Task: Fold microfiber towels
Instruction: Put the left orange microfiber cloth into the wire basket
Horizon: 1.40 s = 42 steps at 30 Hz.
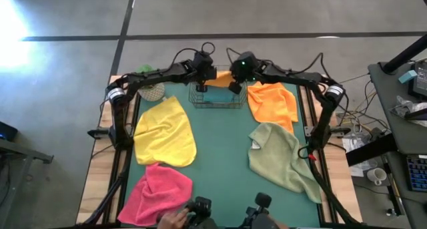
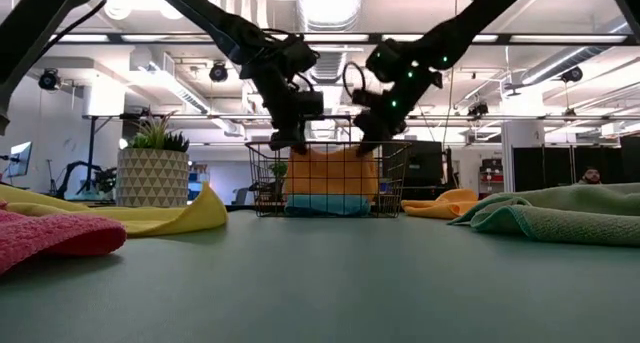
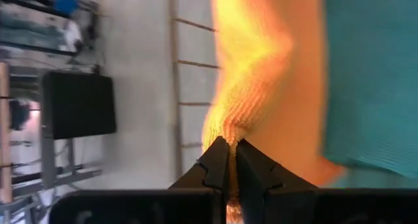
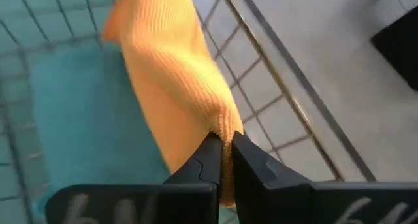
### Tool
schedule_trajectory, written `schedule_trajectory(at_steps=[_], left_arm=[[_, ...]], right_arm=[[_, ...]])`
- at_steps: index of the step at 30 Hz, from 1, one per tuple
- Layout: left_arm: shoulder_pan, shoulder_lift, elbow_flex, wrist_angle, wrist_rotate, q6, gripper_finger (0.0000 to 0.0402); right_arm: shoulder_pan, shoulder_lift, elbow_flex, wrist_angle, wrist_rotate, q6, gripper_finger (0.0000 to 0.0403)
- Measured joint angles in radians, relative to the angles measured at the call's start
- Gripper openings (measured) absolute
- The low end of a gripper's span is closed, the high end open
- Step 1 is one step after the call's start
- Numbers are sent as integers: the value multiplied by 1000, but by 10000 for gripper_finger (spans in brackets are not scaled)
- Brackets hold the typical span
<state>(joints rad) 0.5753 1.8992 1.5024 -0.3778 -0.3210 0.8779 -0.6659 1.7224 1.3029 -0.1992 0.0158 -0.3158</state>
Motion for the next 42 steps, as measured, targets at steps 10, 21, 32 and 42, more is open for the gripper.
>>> schedule_trajectory(at_steps=[10,21,32,42], left_arm=[[-41,0,-3,-117,6,-24,1],[-51,-1,1,-130,25,-36,2],[-94,-35,9,-167,32,-37,2],[-107,-35,14,-286,103,-38,2]], right_arm=[[1,-1,0,-119,-105,65,11],[3,-1,0,-149,-207,141,38],[2,-15,0,-170,-220,144,67],[3,-15,0,-225,-318,149,16]])
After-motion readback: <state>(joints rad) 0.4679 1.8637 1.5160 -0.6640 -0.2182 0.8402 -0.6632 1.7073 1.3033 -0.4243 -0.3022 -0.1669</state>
